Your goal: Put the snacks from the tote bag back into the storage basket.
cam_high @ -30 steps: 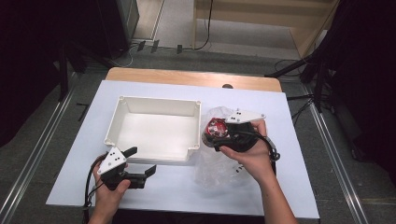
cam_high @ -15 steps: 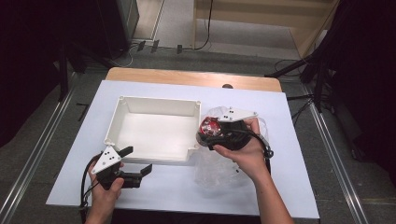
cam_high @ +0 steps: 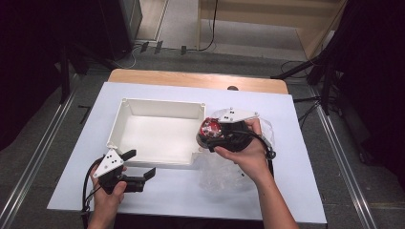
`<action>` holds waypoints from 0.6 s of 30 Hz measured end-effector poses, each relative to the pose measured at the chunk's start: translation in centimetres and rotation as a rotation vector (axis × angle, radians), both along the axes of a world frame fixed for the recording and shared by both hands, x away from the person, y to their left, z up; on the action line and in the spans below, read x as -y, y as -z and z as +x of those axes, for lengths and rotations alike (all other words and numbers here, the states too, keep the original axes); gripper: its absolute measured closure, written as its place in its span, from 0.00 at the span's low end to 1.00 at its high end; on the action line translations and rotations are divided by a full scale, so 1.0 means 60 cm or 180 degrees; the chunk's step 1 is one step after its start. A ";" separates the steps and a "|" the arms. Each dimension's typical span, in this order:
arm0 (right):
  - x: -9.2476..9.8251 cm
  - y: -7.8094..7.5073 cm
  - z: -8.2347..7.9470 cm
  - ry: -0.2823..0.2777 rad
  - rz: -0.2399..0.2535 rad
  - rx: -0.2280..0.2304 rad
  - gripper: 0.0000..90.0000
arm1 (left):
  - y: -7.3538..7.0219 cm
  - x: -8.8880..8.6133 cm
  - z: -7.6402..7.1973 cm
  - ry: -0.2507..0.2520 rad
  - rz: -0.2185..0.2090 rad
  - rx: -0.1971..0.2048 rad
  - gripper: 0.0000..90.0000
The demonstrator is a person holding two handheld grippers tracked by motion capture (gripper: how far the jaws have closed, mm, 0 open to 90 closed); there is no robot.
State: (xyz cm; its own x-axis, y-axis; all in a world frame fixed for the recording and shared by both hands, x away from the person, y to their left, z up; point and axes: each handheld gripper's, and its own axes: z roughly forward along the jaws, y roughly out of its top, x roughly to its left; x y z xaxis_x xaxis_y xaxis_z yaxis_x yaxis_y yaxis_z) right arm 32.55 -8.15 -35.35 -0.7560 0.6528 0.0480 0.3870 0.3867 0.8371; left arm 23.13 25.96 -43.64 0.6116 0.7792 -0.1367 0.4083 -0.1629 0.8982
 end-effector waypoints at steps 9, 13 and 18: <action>-0.013 -0.002 0.003 -0.0095 0.0016 0.0022 0.29 | 0.001 -0.001 -0.001 0.0016 -0.0008 -0.0007 0.03; -0.021 0.000 0.004 -0.0114 -0.0006 0.0034 0.29 | 0.000 -0.002 -0.001 0.0021 -0.0027 -0.0014 0.04; -0.027 0.003 0.007 -0.0138 -0.0001 0.0014 0.29 | 0.000 -0.002 -0.001 0.0017 -0.0052 -0.0017 0.04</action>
